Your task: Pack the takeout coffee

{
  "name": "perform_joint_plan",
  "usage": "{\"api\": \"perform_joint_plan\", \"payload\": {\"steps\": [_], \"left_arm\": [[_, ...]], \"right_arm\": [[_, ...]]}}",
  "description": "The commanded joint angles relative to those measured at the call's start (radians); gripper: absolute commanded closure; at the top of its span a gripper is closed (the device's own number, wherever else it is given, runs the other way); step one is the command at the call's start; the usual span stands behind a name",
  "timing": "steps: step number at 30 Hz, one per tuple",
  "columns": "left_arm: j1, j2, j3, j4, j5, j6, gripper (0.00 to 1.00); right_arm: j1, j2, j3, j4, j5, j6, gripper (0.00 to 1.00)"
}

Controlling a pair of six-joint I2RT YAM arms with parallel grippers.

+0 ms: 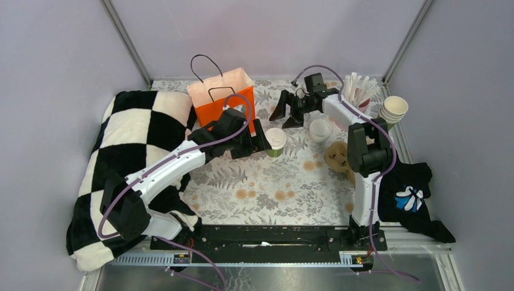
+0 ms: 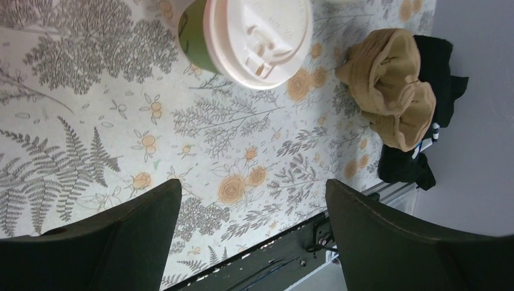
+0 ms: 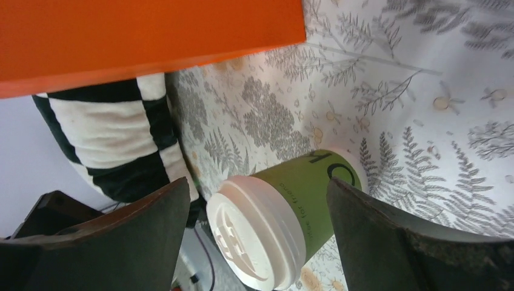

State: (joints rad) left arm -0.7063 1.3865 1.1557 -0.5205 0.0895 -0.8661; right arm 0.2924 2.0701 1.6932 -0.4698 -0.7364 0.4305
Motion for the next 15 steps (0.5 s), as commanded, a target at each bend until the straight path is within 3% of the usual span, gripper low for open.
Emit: {"api": "perform_joint_plan", "payload": {"steps": [1, 11, 15], "left_arm": [[0.001, -0.045, -0.039, 0.046, 0.017, -0.041, 0.08], [0.009, -0.068, -0.094, 0.069, 0.011, -0.076, 0.07], [0.026, -0.074, -0.12, 0.071, 0.014, -0.103, 0.07]], "right_arm": [[0.027, -0.031, -0.065, 0.132, -0.131, 0.103, 0.12], [0.043, -0.225, -0.507, 0.61, -0.135, 0.483, 0.13], [0.07, -0.34, -0.654, 0.674, -0.058, 0.574, 0.12]]}}
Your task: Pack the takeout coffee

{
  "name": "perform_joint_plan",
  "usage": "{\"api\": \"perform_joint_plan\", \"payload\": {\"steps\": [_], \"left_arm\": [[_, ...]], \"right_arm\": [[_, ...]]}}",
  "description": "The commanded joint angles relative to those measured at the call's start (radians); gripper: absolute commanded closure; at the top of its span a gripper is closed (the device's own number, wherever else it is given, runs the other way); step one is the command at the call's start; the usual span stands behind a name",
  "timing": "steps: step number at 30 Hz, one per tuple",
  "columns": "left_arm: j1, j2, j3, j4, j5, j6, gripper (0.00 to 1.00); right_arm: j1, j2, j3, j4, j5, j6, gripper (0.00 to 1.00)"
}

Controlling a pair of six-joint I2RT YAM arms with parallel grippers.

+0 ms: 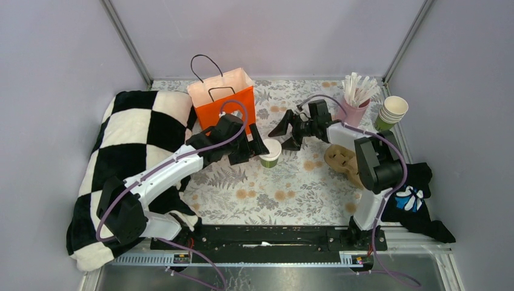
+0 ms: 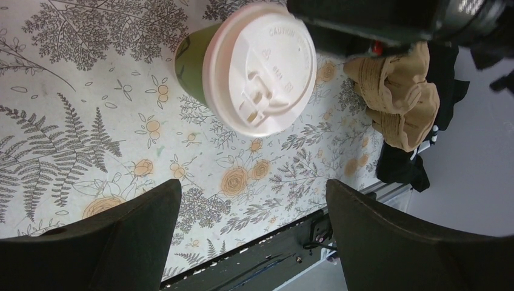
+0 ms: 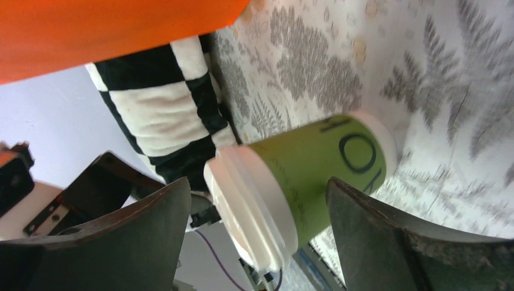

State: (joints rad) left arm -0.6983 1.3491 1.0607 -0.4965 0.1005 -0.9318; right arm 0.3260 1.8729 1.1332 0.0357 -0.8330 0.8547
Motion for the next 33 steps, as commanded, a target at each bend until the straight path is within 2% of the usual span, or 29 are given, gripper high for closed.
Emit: {"api": "perform_joint_plan", "payload": {"steps": [1, 4, 7, 9, 10, 13, 14, 17, 22, 25, 26, 33], "left_arm": [[0.029, -0.043, -0.038, 0.055, 0.008, -0.049, 0.08], [0.068, -0.069, -0.097, 0.094, 0.051, -0.093, 0.09], [0.099, -0.093, -0.153, 0.13, 0.089, -0.131, 0.12], [0.116, -0.099, -0.187, 0.166, 0.128, -0.159, 0.14], [0.121, -0.098, -0.205, 0.187, 0.143, -0.176, 0.16], [0.136, -0.087, -0.239, 0.24, 0.169, -0.219, 0.23], [0.138, -0.083, -0.245, 0.255, 0.171, -0.228, 0.24], [0.141, -0.065, -0.251, 0.278, 0.167, -0.239, 0.27], [0.147, -0.033, -0.261, 0.314, 0.159, -0.258, 0.33], [0.149, -0.03, -0.261, 0.307, 0.143, -0.255, 0.49], [0.15, -0.032, -0.263, 0.301, 0.136, -0.251, 0.51], [0.16, -0.029, -0.287, 0.304, 0.132, -0.249, 0.5]], "right_arm": [[0.041, -0.175, -0.122, 0.163, 0.054, 0.164, 0.11], [0.053, -0.263, -0.18, 0.144, 0.053, 0.177, 0.1], [0.019, -0.296, -0.156, -0.006, 0.062, 0.058, 0.1], [-0.024, -0.28, -0.129, -0.073, 0.034, -0.007, 0.14], [-0.036, -0.261, -0.11, -0.077, 0.005, -0.023, 0.18], [-0.047, -0.174, 0.011, -0.229, -0.04, -0.165, 0.43], [-0.048, -0.155, 0.049, -0.283, -0.032, -0.213, 0.45], [-0.048, -0.129, 0.101, -0.339, -0.017, -0.274, 0.45], [-0.048, -0.096, 0.075, -0.302, -0.066, -0.272, 0.46], [-0.048, -0.09, 0.06, -0.298, -0.07, -0.286, 0.49], [-0.048, -0.09, 0.057, -0.298, -0.074, -0.29, 0.5], [-0.049, -0.06, 0.056, -0.296, -0.09, -0.305, 0.51]]}}
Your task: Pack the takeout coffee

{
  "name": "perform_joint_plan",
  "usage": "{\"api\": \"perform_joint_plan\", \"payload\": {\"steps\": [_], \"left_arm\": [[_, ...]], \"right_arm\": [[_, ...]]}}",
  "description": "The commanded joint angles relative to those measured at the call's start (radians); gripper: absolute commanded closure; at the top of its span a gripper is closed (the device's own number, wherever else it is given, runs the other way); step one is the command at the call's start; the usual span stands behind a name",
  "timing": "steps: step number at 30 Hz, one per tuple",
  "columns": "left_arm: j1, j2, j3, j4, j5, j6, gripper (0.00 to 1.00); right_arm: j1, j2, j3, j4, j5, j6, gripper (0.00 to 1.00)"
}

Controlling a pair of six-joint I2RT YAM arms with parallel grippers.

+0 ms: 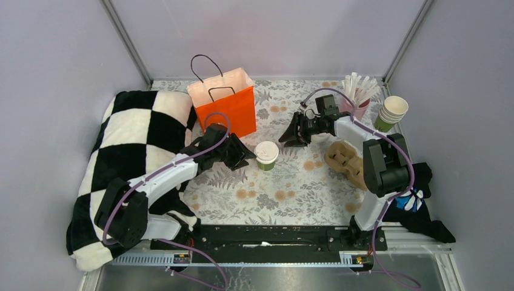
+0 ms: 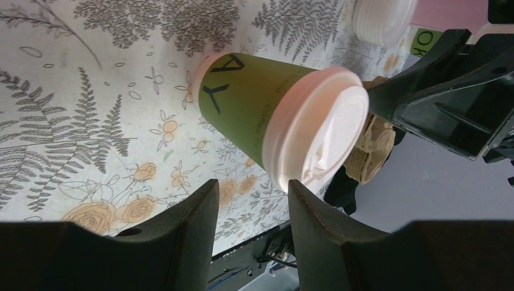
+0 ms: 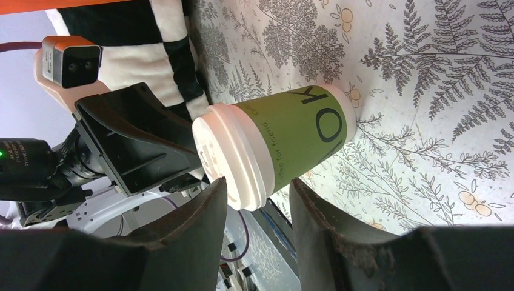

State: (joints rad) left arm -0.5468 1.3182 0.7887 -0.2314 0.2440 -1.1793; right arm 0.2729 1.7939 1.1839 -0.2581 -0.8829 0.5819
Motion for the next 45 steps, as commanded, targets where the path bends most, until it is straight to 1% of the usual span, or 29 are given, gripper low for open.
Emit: {"api": "perform_joint_plan", "payload": {"steps": [1, 13, 15, 20, 26, 36, 45], "left_arm": [[0.01, 0.007, -0.016, 0.043, -0.013, -0.002, 0.5], [0.013, 0.056, 0.02, 0.038, -0.01, 0.023, 0.49], [0.013, 0.05, 0.027, 0.028, -0.009, 0.029, 0.49], [0.013, 0.009, 0.056, -0.025, -0.032, 0.052, 0.45], [0.013, 0.013, 0.066, -0.023, -0.023, 0.046, 0.42], [0.014, 0.042, 0.063, -0.005, -0.018, 0.06, 0.4], [0.013, 0.076, 0.075, 0.0, -0.015, 0.075, 0.39]], "right_arm": [[0.005, 0.021, 0.007, -0.001, -0.038, -0.033, 0.52], [0.005, 0.059, 0.036, -0.032, -0.054, -0.065, 0.53], [0.004, 0.061, 0.036, -0.031, -0.051, -0.065, 0.53], [0.005, 0.062, 0.034, -0.021, -0.05, -0.058, 0.56], [0.005, 0.07, 0.034, -0.024, -0.055, -0.061, 0.56], [0.025, 0.068, 0.041, -0.025, -0.069, -0.065, 0.51], [0.035, 0.064, 0.031, -0.019, -0.057, -0.06, 0.52]]}}
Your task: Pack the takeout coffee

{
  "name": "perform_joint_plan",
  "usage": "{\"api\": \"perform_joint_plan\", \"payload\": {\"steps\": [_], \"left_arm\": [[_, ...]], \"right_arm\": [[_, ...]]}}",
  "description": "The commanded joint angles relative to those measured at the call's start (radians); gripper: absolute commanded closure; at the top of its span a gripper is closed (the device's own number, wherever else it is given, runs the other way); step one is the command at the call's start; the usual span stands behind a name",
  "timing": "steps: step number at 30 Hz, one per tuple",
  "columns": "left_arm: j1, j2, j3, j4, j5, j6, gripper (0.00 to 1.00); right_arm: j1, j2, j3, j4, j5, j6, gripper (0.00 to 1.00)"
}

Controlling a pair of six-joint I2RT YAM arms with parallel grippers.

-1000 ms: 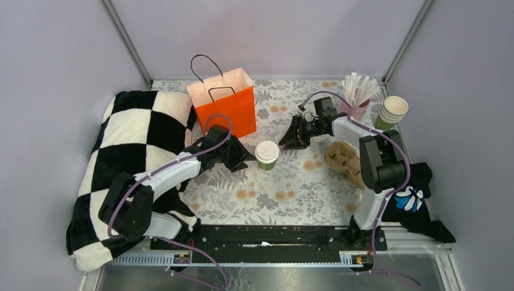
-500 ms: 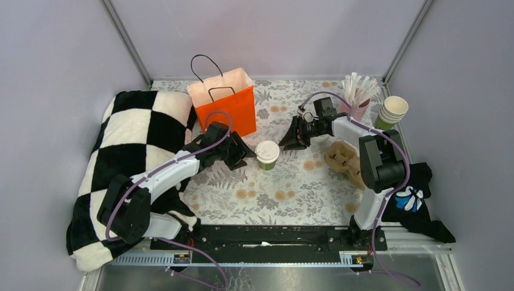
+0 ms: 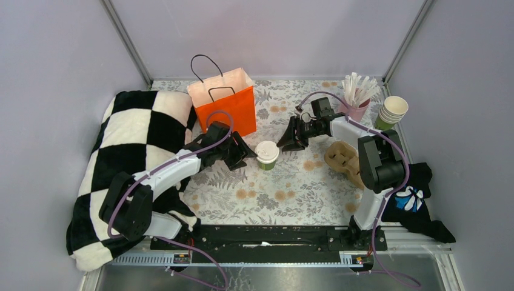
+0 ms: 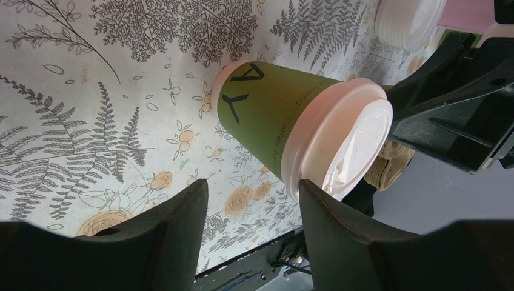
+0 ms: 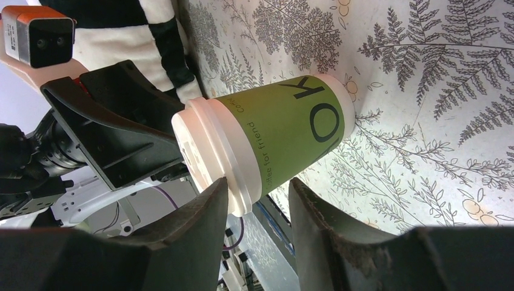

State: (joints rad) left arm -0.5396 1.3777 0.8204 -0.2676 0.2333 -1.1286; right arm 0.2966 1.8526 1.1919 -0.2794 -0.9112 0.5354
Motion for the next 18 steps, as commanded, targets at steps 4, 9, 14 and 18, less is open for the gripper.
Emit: {"api": "perform_joint_plan", "payload": {"steps": [4, 9, 14, 18], "left_arm": [[0.006, 0.026, 0.045, 0.036, -0.005, 0.03, 0.38], [0.006, 0.036, 0.051, 0.02, -0.008, 0.042, 0.38], [0.006, 0.041, 0.042, -0.013, -0.022, 0.05, 0.38], [0.006, 0.03, 0.016, -0.034, -0.042, 0.058, 0.38]], "right_arm": [[0.013, 0.007, 0.012, 0.004, -0.015, -0.011, 0.54], [0.017, 0.009, -0.001, 0.008, 0.003, -0.009, 0.55], [0.024, 0.016, -0.027, -0.011, 0.058, -0.017, 0.57], [0.024, 0.012, -0.118, 0.023, 0.116, -0.016, 0.58]]}}
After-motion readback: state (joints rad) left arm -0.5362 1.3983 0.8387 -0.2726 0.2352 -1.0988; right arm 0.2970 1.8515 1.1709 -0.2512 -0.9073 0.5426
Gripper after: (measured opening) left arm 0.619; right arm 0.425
